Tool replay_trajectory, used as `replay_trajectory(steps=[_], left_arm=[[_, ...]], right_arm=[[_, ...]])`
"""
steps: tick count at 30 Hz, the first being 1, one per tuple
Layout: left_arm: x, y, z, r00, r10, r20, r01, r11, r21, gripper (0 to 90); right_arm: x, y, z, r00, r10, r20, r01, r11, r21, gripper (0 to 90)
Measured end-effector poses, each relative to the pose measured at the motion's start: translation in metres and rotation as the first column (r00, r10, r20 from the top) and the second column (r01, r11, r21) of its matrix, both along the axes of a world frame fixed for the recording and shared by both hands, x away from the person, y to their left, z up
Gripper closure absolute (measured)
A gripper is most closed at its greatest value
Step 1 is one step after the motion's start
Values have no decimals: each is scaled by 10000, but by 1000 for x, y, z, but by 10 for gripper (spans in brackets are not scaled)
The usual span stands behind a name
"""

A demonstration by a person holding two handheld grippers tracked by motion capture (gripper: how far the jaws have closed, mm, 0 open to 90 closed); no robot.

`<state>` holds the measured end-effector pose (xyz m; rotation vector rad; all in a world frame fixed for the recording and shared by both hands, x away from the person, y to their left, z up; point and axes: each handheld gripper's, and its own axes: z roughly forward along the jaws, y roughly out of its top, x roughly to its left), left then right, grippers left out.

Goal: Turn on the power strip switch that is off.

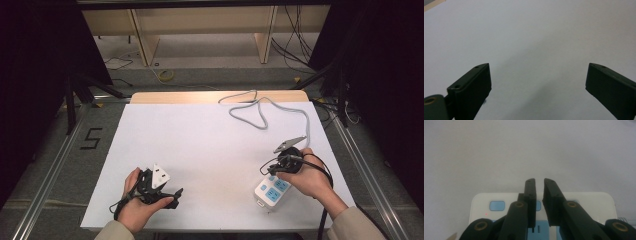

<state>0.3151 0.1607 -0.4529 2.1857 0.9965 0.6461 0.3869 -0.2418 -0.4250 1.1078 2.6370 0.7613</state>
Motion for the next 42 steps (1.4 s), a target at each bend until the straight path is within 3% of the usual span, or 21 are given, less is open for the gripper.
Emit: replay_trajectory(steps=[25,42], left_arm=[[-1,1,-1,10000,57,-29,-57,10000,-34,60],[-1,1,-1,9999,46,-97,-46,10000,7,60]], right_arm=[[-11,-18,10,9948,-507,879,394,9913,1253,698],[-20,-32,14,9847,-850,1525,544,9794,1943,634]])
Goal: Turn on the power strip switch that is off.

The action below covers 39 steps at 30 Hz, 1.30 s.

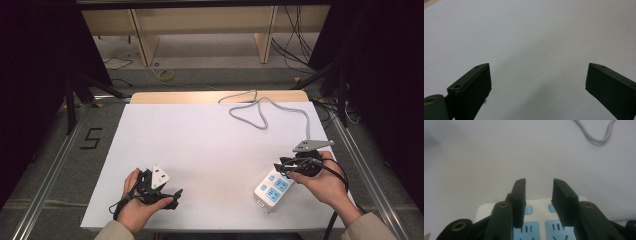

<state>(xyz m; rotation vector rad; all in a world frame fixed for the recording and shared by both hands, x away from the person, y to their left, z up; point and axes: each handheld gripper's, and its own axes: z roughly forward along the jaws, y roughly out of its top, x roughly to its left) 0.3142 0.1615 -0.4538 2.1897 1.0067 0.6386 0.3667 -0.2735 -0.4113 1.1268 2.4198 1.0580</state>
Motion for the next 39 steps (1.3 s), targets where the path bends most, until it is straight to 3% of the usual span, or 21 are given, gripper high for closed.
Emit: replay_trajectory(steps=[14,30,39], left_arm=[[0,0,0,10000,5,-25,-5,10000,15,60],[-1,0,-1,10000,5,-51,-5,10000,-2,60],[-1,1,-1,10000,3,-60,-3,10000,5,60]], right_arm=[[-7,-7,-2,9995,46,316,-52,9998,173,606],[-14,-16,-4,9950,306,953,-351,9983,464,505],[-17,-22,-7,9943,264,1031,-328,9976,606,469]])
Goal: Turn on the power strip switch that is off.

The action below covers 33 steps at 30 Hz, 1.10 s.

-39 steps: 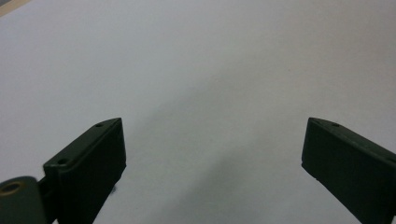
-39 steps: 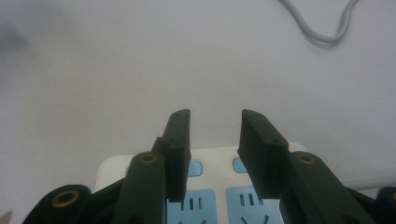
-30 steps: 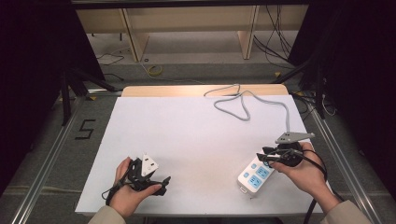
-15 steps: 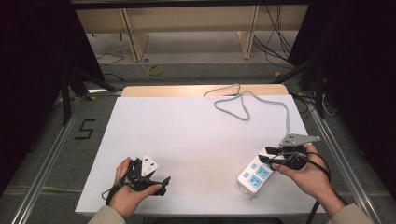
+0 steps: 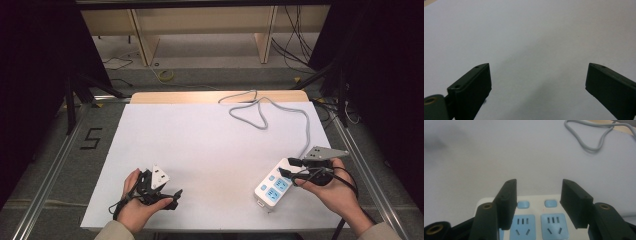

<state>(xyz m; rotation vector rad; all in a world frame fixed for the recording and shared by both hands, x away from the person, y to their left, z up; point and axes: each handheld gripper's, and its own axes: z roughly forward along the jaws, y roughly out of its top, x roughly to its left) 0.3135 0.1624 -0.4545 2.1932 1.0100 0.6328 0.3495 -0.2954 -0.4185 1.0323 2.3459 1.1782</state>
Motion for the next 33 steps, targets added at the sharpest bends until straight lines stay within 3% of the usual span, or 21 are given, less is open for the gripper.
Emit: replay_trajectory(steps=[13,33], left_arm=[[-1,1,0,10000,27,-18,-27,10000,-34,60],[0,-1,0,10000,-72,-35,72,10000,-13,60]], right_arm=[[-8,-10,-8,9992,117,381,-131,9993,353,444],[-26,-25,-21,9959,-209,883,122,9951,980,369]])
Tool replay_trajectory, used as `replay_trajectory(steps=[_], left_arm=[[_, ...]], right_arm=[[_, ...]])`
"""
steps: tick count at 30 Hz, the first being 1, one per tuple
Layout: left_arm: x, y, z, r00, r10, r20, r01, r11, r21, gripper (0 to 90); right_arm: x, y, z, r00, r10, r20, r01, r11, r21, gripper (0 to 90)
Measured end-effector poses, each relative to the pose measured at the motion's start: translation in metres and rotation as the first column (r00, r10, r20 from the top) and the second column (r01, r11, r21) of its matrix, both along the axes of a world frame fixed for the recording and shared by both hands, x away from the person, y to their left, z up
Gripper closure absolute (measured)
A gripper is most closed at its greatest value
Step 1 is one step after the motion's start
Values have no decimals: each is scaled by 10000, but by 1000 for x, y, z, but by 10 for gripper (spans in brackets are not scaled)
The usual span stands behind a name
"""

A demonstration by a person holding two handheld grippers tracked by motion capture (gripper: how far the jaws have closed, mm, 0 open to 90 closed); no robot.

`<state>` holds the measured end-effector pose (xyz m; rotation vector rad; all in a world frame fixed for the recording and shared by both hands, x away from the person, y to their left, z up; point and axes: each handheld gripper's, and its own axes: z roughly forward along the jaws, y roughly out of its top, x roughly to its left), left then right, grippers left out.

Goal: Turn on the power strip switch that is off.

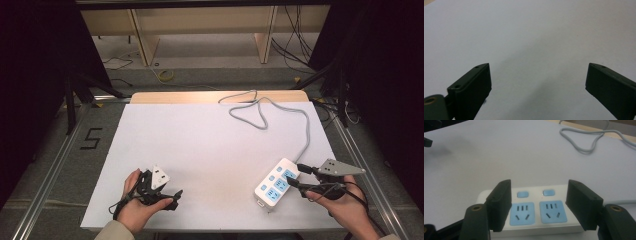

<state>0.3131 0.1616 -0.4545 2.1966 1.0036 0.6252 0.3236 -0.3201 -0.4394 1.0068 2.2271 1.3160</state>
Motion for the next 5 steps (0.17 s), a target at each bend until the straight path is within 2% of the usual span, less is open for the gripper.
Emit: replay_trajectory(steps=[5], left_arm=[[1,-1,-1,10000,-27,-70,26,9999,-111,60]], right_arm=[[-1,1,0,10000,-3,53,3,10000,8,361]])
